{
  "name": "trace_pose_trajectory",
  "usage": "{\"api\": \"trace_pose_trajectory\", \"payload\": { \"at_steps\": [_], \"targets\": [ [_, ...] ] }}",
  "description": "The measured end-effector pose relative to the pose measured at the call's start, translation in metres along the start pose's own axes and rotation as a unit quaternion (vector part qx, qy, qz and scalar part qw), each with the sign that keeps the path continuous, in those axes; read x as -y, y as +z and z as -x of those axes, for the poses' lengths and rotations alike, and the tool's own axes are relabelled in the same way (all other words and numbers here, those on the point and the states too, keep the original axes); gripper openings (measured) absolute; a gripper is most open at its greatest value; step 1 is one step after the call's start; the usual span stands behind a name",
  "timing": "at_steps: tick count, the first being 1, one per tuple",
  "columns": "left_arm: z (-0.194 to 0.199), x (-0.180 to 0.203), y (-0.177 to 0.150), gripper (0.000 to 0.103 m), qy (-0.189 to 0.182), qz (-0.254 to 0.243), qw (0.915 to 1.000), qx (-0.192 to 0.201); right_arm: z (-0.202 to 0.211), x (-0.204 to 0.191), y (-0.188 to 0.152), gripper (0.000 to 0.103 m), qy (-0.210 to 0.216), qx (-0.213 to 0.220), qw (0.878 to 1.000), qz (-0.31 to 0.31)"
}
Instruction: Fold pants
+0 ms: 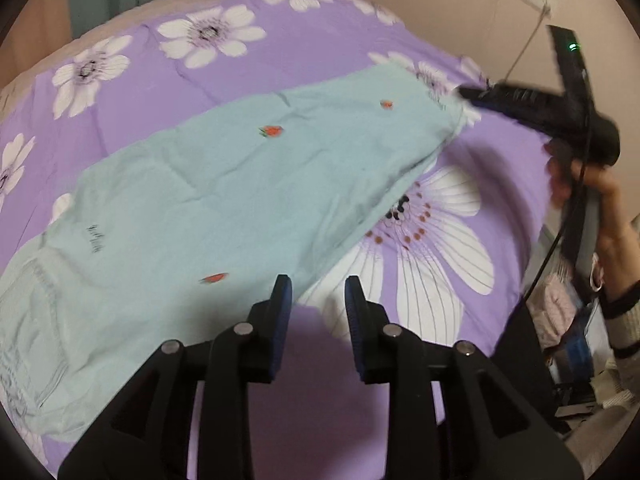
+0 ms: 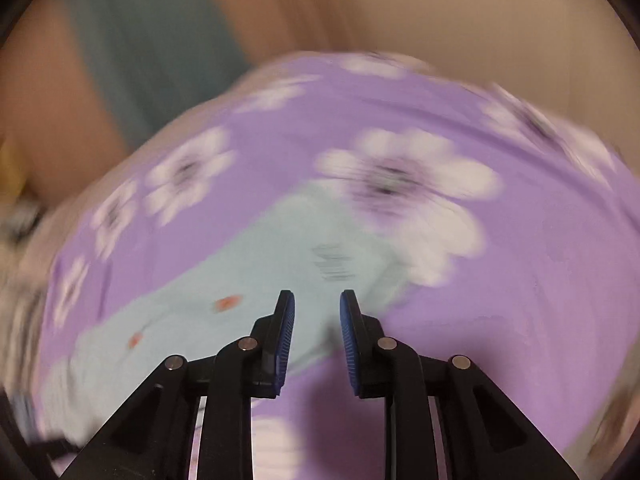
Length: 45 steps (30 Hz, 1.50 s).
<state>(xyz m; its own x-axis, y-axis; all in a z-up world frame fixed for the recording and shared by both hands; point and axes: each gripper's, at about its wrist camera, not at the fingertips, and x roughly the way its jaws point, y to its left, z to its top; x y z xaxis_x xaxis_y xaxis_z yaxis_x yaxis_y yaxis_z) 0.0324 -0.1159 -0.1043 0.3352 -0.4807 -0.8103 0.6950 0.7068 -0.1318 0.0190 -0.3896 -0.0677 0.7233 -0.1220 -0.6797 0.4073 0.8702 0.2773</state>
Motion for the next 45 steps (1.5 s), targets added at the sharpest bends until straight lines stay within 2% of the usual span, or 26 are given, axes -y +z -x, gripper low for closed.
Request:
{"api": "trace_pose_trajectory", "payload": {
  "at_steps": [2, 4, 5, 6, 7, 8, 11, 14, 15, 16, 19, 21, 24, 25, 28, 30, 31, 32, 34, 38, 39, 41, 42, 45],
  "targets": [
    [0.014, -0.021, -0.001, 0.029, 0.032, 0.023, 0.9990, 0.020, -0.009, -0.050, -0.007, 0.023, 0.059, -0.033, 0.995, 0.076],
    [0.025, -0.055, -0.008, 0.028, 0.060, 0.077, 0.9945, 0.037, -0.020, -0.092, -0.017, 0.023, 0.112, -0.059, 0.984, 0.125],
    [0.028, -0.068, -0.013, 0.030, 0.074, 0.095, 0.9918, 0.043, -0.026, -0.112, -0.025, 0.023, 0.126, -0.069, 0.979, 0.147],
    [0.029, -0.086, -0.021, 0.028, 0.104, 0.116, 0.9868, 0.044, -0.030, -0.128, -0.035, 0.023, 0.129, -0.077, 0.974, 0.167],
    [0.028, -0.105, -0.033, 0.026, 0.136, 0.141, 0.9800, 0.031, -0.035, -0.141, -0.045, 0.023, 0.128, -0.083, 0.970, 0.187],
    [0.028, -0.123, -0.048, 0.026, 0.154, 0.169, 0.9735, 0.016, -0.039, -0.154, -0.058, 0.023, 0.126, -0.093, 0.965, 0.209],
    [0.033, -0.155, -0.094, 0.026, 0.153, 0.226, 0.9622, 0.001, -0.045, -0.175, -0.100, 0.023, 0.120, -0.134, 0.945, 0.274],
    [0.050, -0.158, -0.119, 0.026, 0.114, 0.244, 0.9622, 0.039, -0.029, -0.178, -0.128, 0.025, 0.116, -0.139, 0.927, 0.327],
    [0.053, -0.157, -0.123, 0.026, 0.109, 0.248, 0.9616, 0.044, -0.027, -0.179, -0.132, 0.029, 0.115, -0.155, 0.919, 0.343],
    [0.057, -0.157, -0.124, 0.026, 0.102, 0.254, 0.9606, 0.048, -0.026, -0.179, -0.132, 0.029, 0.123, -0.184, 0.910, 0.350],
    [0.069, -0.162, -0.124, 0.025, 0.081, 0.273, 0.9567, 0.060, -0.023, -0.186, -0.117, 0.029, 0.159, -0.218, 0.904, 0.333],
    [0.077, -0.161, -0.116, 0.027, 0.088, 0.268, 0.9565, 0.074, -0.014, -0.199, -0.094, 0.029, 0.210, -0.201, 0.904, 0.313],
    [0.089, -0.174, -0.099, 0.031, 0.114, 0.262, 0.9519, 0.110, -0.015, -0.234, -0.061, 0.031, 0.279, -0.176, 0.897, 0.294],
    [0.091, -0.184, -0.095, 0.034, 0.121, 0.266, 0.9495, 0.116, -0.024, -0.251, -0.050, 0.032, 0.282, -0.170, 0.897, 0.295],
    [0.088, -0.211, -0.090, 0.035, 0.156, 0.280, 0.9393, 0.123, -0.074, -0.295, -0.024, 0.032, 0.273, -0.158, 0.898, 0.306],
    [0.078, -0.230, -0.096, 0.035, 0.165, 0.304, 0.9331, 0.098, -0.101, -0.316, -0.021, 0.032, 0.276, -0.184, 0.891, 0.310],
    [0.072, -0.239, -0.103, 0.034, 0.158, 0.320, 0.9305, 0.083, -0.112, -0.326, -0.019, 0.032, 0.266, -0.188, 0.891, 0.317],
    [0.067, -0.244, -0.108, 0.032, 0.144, 0.329, 0.9299, 0.079, -0.128, -0.339, -0.016, 0.032, 0.252, -0.189, 0.890, 0.331],
    [0.066, -0.243, -0.110, 0.032, 0.142, 0.321, 0.9324, 0.086, -0.145, -0.358, -0.017, 0.041, 0.241, -0.200, 0.879, 0.361],
    [0.061, -0.242, -0.108, 0.032, 0.144, 0.308, 0.9369, 0.083, -0.186, -0.377, -0.027, 0.044, 0.220, -0.276, 0.849, 0.393],
    [0.061, -0.245, -0.108, 0.032, 0.138, 0.312, 0.9363, 0.083, -0.189, -0.378, -0.032, 0.042, 0.219, -0.293, 0.841, 0.397],
    [0.062, -0.249, -0.110, 0.032, 0.127, 0.321, 0.9346, 0.087, -0.190, -0.381, -0.043, 0.011, 0.208, -0.296, 0.831, 0.422],
    [0.062, -0.251, -0.111, 0.032, 0.122, 0.324, 0.9340, 0.088, -0.187, -0.384, -0.046, 0.006, 0.200, -0.280, 0.831, 0.437],
    [0.063, -0.249, -0.113, 0.032, 0.119, 0.325, 0.9343, 0.086, -0.190, -0.395, -0.052, 0.005, 0.178, -0.255, 0.841, 0.444]
  ]
}}
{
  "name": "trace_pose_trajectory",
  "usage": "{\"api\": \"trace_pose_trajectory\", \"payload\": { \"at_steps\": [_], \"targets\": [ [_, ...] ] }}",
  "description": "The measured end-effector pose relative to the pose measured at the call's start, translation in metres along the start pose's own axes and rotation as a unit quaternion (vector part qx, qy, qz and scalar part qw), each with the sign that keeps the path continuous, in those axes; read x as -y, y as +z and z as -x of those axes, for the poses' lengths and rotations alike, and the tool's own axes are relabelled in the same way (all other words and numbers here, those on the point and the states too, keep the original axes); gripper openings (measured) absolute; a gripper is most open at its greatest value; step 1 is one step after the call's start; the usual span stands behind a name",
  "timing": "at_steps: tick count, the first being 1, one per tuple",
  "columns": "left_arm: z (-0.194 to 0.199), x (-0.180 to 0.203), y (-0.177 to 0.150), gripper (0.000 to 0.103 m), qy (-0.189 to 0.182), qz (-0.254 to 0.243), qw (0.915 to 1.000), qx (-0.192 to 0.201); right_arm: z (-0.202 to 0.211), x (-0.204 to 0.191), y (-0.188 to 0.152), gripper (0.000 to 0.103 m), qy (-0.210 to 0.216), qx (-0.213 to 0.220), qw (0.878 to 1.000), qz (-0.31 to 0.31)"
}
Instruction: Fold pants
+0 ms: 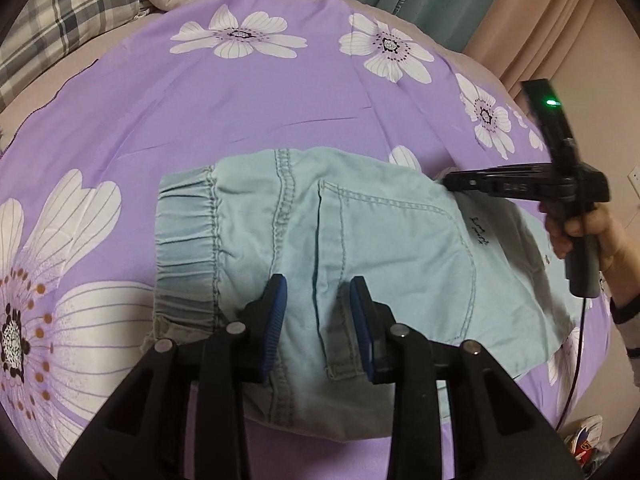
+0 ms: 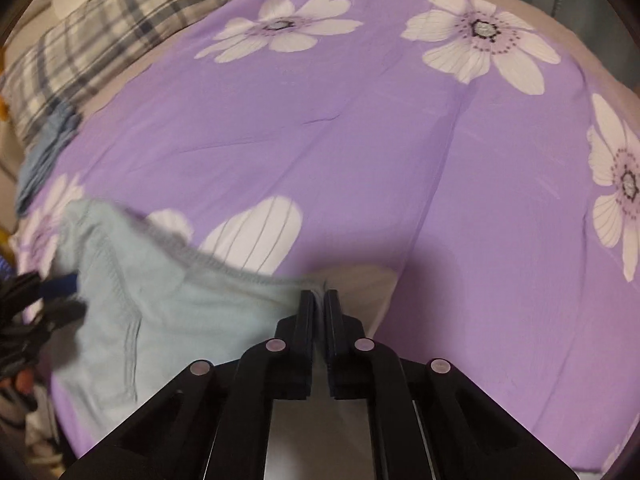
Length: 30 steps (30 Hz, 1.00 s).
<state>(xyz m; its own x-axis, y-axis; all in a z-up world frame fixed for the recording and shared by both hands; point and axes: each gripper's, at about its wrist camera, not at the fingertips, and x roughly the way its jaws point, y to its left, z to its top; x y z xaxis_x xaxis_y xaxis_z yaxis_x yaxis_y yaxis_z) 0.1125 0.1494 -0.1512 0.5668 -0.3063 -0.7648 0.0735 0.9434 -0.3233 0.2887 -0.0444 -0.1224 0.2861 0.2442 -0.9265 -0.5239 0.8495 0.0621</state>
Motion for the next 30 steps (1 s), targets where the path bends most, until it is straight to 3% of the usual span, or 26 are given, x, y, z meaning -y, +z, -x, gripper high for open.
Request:
{"api": "trace_pose_trajectory", "payload": {
  "at_steps": [3, 6, 9, 12, 16, 19, 22, 24, 28, 30],
  "targets": [
    [0.000, 0.003, -0.002, 0.032, 0.007, -0.005, 1.0000, 0.003, -0.007, -0.009, 0.001, 0.005, -0.022, 0.002, 1.000, 0.000],
    [-0.001, 0.004, -0.003, 0.032, 0.010, -0.010, 0.9999, 0.002, 0.015, -0.003, -0.005, 0.005, -0.028, 0.057, 0.998, -0.029],
    [-0.002, 0.006, -0.001, 0.032, 0.016, -0.012, 0.9998, -0.001, 0.048, 0.017, -0.022, 0.018, -0.022, 0.102, 0.990, -0.095],
    [-0.003, 0.008, 0.001, 0.032, 0.022, -0.009, 0.9997, -0.006, 0.081, 0.023, -0.064, 0.040, 0.015, 0.136, 0.983, -0.120],
    [-0.003, 0.008, 0.002, 0.032, 0.025, -0.003, 0.9996, -0.015, 0.094, 0.019, -0.140, 0.041, 0.066, 0.122, 0.980, -0.141],
    [-0.003, 0.005, 0.004, 0.032, 0.021, 0.005, 0.9995, -0.023, 0.088, 0.037, -0.180, 0.041, 0.080, 0.112, 0.972, -0.189],
    [-0.003, 0.006, 0.003, 0.032, 0.027, 0.008, 0.9993, -0.024, 0.093, 0.082, -0.227, 0.040, 0.073, 0.129, 0.951, -0.271],
    [-0.004, 0.010, 0.003, 0.032, 0.038, 0.003, 0.9990, -0.024, 0.106, 0.116, -0.259, 0.040, 0.085, 0.157, 0.927, -0.330],
    [-0.006, 0.018, 0.004, 0.033, 0.064, -0.008, 0.9975, -0.029, 0.139, 0.165, -0.307, 0.040, 0.005, 0.174, 0.908, -0.381],
    [-0.008, 0.020, 0.006, 0.033, 0.073, -0.010, 0.9967, -0.034, 0.153, 0.195, -0.329, 0.040, -0.033, 0.177, 0.893, -0.413]
  ]
}}
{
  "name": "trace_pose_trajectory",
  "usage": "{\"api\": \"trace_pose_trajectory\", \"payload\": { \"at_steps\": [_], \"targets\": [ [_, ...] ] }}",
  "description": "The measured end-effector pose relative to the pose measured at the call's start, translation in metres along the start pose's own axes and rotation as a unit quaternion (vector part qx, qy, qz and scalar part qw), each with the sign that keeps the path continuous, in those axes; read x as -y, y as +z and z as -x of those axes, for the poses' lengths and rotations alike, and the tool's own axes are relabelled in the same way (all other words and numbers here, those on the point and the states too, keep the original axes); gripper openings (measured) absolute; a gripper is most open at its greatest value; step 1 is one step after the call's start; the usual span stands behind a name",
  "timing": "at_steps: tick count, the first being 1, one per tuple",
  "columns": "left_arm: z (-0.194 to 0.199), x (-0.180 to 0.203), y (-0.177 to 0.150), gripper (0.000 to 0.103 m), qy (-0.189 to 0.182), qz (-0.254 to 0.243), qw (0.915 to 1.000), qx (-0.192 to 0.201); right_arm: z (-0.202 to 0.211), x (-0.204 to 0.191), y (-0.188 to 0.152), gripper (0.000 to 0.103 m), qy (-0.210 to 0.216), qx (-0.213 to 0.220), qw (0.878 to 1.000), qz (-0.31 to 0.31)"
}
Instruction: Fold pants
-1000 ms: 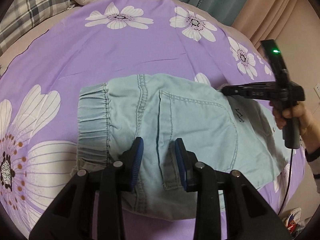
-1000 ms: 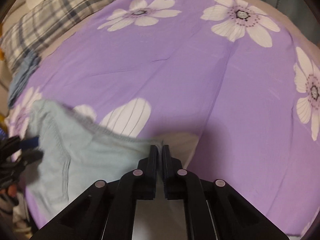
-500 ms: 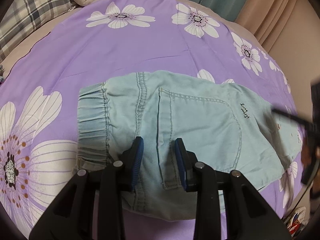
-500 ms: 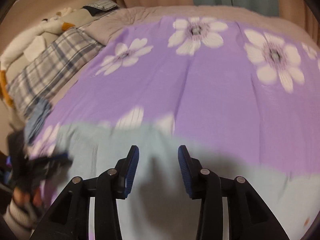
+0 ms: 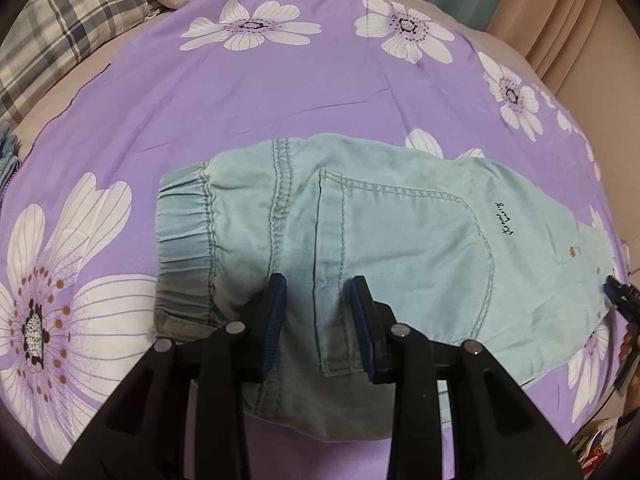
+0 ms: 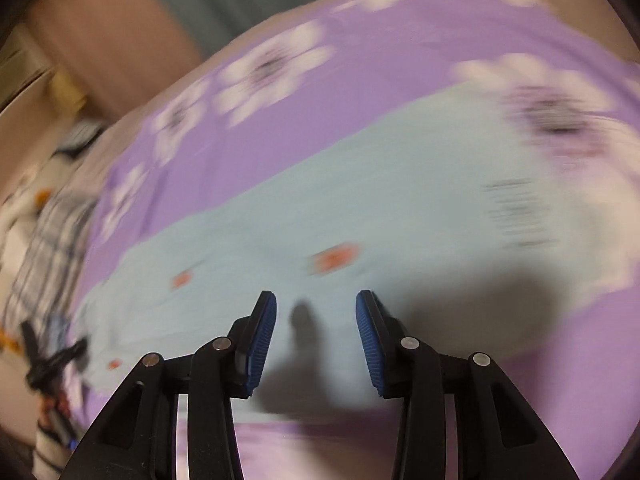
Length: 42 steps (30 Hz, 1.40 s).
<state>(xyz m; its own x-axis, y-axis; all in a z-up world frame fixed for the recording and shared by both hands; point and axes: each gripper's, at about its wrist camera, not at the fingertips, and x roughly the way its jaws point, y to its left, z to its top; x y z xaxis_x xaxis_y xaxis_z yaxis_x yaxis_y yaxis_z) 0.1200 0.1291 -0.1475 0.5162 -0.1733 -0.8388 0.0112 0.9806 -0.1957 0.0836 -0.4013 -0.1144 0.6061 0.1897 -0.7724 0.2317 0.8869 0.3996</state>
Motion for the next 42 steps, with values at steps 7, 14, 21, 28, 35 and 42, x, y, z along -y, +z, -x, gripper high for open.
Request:
{"api": "trace_pose_trajectory", "payload": {
  "at_steps": [7, 14, 21, 28, 35, 42],
  "targets": [
    [0.014, 0.007, 0.001, 0.037, 0.029, 0.018, 0.9994, -0.004, 0.070, 0.090, 0.015, 0.042, -0.079, 0.099, 0.982, -0.140],
    [0.046, 0.038, -0.005, 0.059, -0.032, 0.009, 0.9989, 0.033, 0.086, 0.097, -0.041, 0.044, 0.029, 0.076, 0.974, -0.212],
    [0.032, 0.089, -0.005, 0.059, -0.089, -0.012, 0.9959, 0.002, 0.047, 0.102, -0.039, 0.044, 0.052, 0.068, 0.958, -0.274],
    [0.006, 0.143, -0.018, 0.059, -0.186, -0.019, 0.9804, -0.064, 0.032, 0.093, -0.020, 0.011, 0.040, 0.117, 0.942, -0.311],
    [0.005, 0.197, -0.012, 0.059, -0.313, -0.005, 0.9452, -0.094, 0.064, -0.035, 0.000, 0.007, -0.003, 0.174, 0.984, -0.035],
    [-0.002, 0.237, 0.003, 0.083, -0.410, 0.026, 0.9066, -0.096, 0.041, -0.156, -0.049, 0.007, -0.033, 0.164, 0.952, 0.255]
  ]
}}
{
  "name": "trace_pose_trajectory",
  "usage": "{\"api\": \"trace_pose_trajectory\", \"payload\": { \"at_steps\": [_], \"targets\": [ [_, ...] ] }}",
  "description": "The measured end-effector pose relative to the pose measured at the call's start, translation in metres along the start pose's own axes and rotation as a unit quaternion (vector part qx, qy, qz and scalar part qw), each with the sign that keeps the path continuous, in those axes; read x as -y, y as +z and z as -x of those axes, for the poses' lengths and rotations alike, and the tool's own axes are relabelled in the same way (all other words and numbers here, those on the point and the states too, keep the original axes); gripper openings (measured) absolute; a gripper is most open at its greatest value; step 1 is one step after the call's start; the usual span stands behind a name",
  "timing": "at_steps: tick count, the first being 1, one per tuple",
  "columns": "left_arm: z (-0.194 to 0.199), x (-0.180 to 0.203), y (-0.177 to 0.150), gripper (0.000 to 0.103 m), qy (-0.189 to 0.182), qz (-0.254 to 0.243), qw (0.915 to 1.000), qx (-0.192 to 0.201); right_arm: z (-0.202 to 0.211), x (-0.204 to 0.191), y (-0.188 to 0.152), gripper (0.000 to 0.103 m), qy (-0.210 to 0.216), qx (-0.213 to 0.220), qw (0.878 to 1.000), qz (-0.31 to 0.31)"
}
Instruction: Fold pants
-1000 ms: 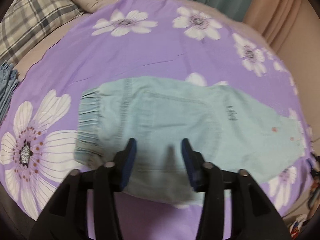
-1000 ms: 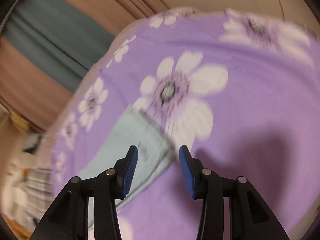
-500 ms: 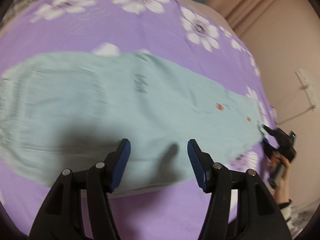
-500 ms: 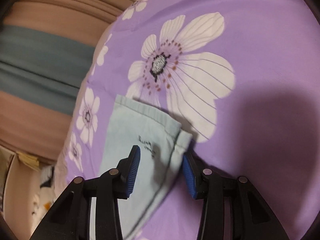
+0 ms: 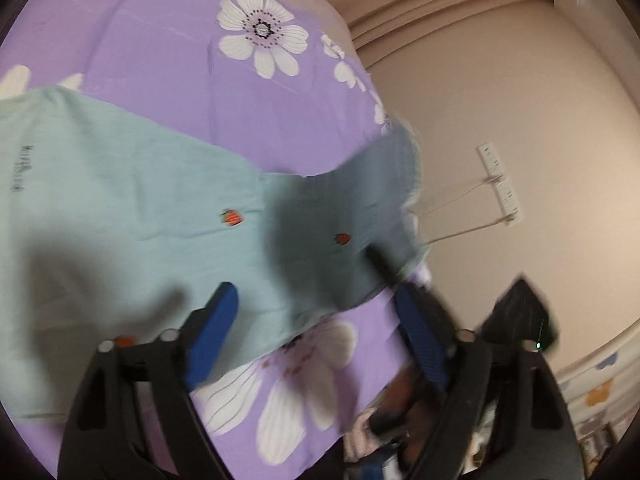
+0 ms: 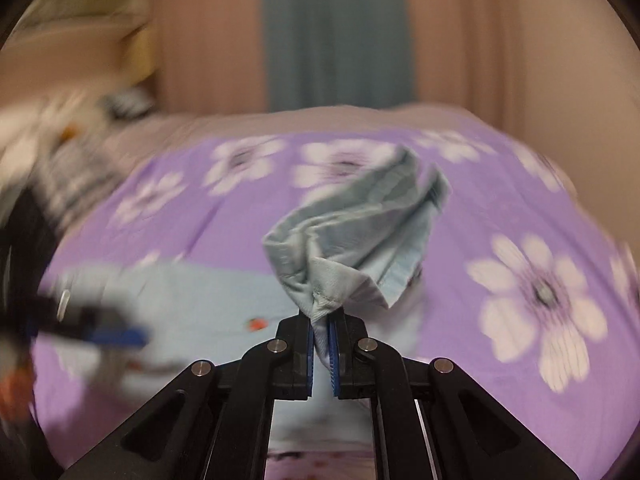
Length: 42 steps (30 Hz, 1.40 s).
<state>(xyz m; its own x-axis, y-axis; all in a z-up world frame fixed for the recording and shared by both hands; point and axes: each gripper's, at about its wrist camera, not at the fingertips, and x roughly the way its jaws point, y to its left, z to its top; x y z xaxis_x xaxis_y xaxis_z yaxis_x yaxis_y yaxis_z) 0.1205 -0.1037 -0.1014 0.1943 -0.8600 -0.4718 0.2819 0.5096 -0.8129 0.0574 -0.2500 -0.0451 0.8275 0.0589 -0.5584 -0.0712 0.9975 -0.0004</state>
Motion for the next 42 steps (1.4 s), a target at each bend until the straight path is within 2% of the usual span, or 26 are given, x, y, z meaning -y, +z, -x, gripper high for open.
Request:
{"api": "trace_pose_trajectory", "payload": {
  "at_steps": [4, 6, 8, 9, 11, 15, 18, 21, 25, 28, 30, 32, 33, 34, 35, 38, 39, 42],
  "targets": [
    [-0.020, -0.024, 0.008, 0.083, -0.047, 0.068, 0.9965, -0.014, -0.013, -0.045, -0.019, 0.007, 0.031, -0.013, 0.996, 0.078],
    [-0.031, -0.040, 0.008, 0.080, -0.043, 0.102, 0.9935, -0.026, -0.019, -0.055, -0.027, 0.007, 0.053, -0.028, 0.994, 0.086],
    [-0.035, -0.053, 0.008, 0.054, -0.037, 0.120, 0.9916, -0.029, -0.026, -0.063, -0.035, 0.007, 0.062, -0.041, 0.993, 0.093],
    [-0.034, -0.055, 0.009, 0.033, -0.026, 0.115, 0.9927, -0.028, -0.028, -0.067, -0.039, 0.007, 0.058, -0.043, 0.992, 0.100],
    [-0.026, -0.055, 0.012, 0.017, -0.001, 0.095, 0.9953, -0.019, -0.030, -0.072, -0.041, 0.007, 0.046, -0.044, 0.992, 0.110],
    [0.006, -0.043, 0.021, 0.016, 0.025, 0.047, 0.9983, 0.022, -0.031, -0.081, -0.031, 0.007, 0.053, -0.039, 0.992, 0.109],
    [0.023, -0.047, 0.027, 0.016, 0.056, 0.022, 0.9973, 0.042, -0.031, -0.104, -0.027, 0.007, 0.055, -0.022, 0.989, 0.138],
    [0.033, -0.067, 0.025, 0.015, 0.094, 0.030, 0.9941, 0.046, -0.044, -0.122, -0.027, 0.007, 0.076, -0.038, 0.986, 0.146],
    [0.042, -0.094, 0.015, 0.014, 0.119, 0.048, 0.9906, 0.045, -0.060, -0.145, -0.041, 0.007, 0.102, -0.073, 0.979, 0.162],
    [0.049, -0.103, 0.010, 0.014, 0.147, 0.049, 0.9866, 0.050, -0.067, -0.145, -0.045, 0.008, 0.115, -0.098, 0.976, 0.156],
    [0.059, -0.107, 0.008, 0.017, 0.166, 0.044, 0.9837, 0.053, -0.070, -0.135, -0.041, 0.014, 0.134, -0.126, 0.973, 0.137],
    [0.072, -0.108, 0.006, 0.017, 0.185, 0.040, 0.9801, 0.061, -0.064, -0.124, -0.035, 0.022, 0.157, -0.136, 0.971, 0.117],
    [0.080, -0.107, 0.005, 0.018, 0.192, 0.036, 0.9785, 0.067, -0.057, -0.116, -0.031, 0.029, 0.174, -0.136, 0.970, 0.105],
    [0.087, -0.105, 0.004, 0.018, 0.195, 0.033, 0.9772, 0.076, -0.050, -0.105, -0.026, 0.038, 0.190, -0.132, 0.969, 0.088],
    [0.091, -0.102, 0.004, 0.018, 0.190, 0.032, 0.9778, 0.081, -0.044, -0.094, -0.021, 0.041, 0.200, -0.128, 0.969, 0.070],
    [0.092, -0.082, 0.002, 0.018, 0.151, 0.024, 0.9844, 0.087, -0.032, -0.060, -0.010, 0.043, 0.209, -0.112, 0.971, 0.006],
    [0.087, -0.074, 0.000, 0.018, 0.141, 0.015, 0.9865, 0.083, -0.032, -0.051, -0.009, 0.043, 0.196, -0.111, 0.974, -0.010],
    [0.053, -0.046, -0.009, 0.018, 0.121, -0.017, 0.9912, 0.051, -0.046, -0.034, -0.012, 0.040, 0.112, -0.132, 0.985, -0.025]
  ]
}}
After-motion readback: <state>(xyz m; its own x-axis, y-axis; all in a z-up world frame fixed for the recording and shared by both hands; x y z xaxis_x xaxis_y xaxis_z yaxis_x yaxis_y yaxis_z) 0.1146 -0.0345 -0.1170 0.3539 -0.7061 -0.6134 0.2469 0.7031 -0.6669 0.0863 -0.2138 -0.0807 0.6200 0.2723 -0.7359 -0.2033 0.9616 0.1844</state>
